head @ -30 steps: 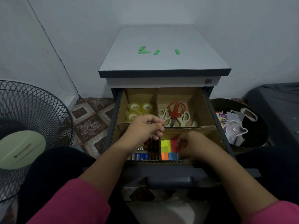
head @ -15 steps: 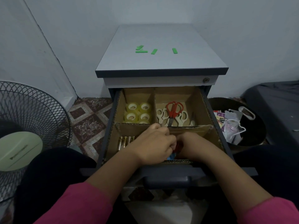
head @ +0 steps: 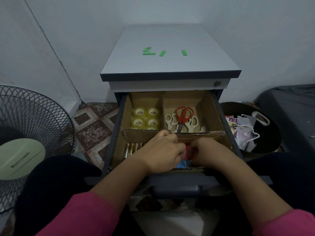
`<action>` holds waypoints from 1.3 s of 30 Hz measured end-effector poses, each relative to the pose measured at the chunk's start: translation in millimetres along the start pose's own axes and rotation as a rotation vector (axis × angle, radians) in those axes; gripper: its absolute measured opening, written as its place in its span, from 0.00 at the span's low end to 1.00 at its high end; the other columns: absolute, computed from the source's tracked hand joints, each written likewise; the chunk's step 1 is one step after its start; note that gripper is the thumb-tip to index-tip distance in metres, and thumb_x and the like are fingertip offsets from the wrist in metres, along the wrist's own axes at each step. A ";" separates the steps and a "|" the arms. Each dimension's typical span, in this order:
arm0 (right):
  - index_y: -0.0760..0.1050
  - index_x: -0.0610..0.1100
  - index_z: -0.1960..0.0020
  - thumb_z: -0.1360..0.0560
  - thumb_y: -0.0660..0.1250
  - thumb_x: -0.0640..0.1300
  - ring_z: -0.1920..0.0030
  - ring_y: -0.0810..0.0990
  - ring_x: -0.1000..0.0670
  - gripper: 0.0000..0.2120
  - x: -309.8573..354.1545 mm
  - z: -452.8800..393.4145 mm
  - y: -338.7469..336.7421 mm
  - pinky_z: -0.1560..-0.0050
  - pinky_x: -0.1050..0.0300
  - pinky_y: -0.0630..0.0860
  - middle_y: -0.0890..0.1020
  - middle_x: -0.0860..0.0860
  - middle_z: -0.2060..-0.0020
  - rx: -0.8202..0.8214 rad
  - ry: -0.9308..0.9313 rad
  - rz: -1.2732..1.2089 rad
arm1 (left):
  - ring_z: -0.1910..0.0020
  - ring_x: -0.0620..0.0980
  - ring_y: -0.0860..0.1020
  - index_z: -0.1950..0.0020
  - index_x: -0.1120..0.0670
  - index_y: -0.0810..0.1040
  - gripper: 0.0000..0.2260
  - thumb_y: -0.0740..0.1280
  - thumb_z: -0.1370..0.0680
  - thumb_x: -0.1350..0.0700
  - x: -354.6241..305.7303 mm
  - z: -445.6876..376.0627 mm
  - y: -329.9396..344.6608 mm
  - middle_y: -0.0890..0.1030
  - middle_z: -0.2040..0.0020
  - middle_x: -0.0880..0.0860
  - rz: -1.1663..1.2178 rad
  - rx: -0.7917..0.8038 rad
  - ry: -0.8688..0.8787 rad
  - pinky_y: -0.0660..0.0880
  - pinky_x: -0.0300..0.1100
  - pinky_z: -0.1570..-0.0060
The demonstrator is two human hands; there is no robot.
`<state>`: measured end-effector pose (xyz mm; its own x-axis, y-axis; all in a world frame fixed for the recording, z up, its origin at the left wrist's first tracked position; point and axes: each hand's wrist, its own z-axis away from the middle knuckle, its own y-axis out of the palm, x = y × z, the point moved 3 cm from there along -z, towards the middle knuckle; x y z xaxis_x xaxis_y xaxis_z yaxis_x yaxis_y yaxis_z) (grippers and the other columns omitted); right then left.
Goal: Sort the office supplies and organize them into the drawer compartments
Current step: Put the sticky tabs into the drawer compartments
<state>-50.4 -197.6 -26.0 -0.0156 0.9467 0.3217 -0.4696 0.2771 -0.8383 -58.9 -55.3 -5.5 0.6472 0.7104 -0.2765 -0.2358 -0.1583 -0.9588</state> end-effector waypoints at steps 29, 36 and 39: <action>0.72 0.55 0.64 0.32 0.73 0.46 0.55 0.78 0.52 0.10 3.1 1.1 0.4 0.55 0.58 0.75 0.77 0.54 0.61 -0.041 -0.069 0.013 | 0.52 0.42 0.57 0.47 0.47 0.76 0.08 0.57 0.20 0.53 -1.5 0.6 -0.4 0.70 0.50 0.48 0.056 -0.015 0.023 0.48 0.31 0.50; 0.79 0.53 0.55 0.31 0.73 0.46 0.53 0.79 0.51 0.07 2.7 -0.1 1.0 0.52 0.57 0.77 0.79 0.52 0.58 -0.038 -0.065 0.005 | 0.52 0.41 0.55 0.46 0.46 0.76 0.09 0.56 0.20 0.53 -2.3 -0.2 0.9 0.70 0.48 0.49 0.016 -0.002 0.046 0.48 0.33 0.49; 0.79 0.53 0.54 0.31 0.73 0.46 0.54 0.79 0.52 0.08 1.8 -1.0 1.8 0.52 0.56 0.77 0.80 0.53 0.57 -0.039 -0.068 0.003 | 0.52 0.41 0.56 0.45 0.46 0.76 0.10 0.56 0.20 0.53 -2.9 -0.3 0.7 0.70 0.49 0.48 0.007 -0.012 0.058 0.47 0.32 0.49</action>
<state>-50.4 -195.3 -27.4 -0.0773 0.9348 0.3467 -0.4346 0.2814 -0.8555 -60.7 -57.6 -5.4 0.6868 0.6681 -0.2861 -0.2319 -0.1715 -0.9575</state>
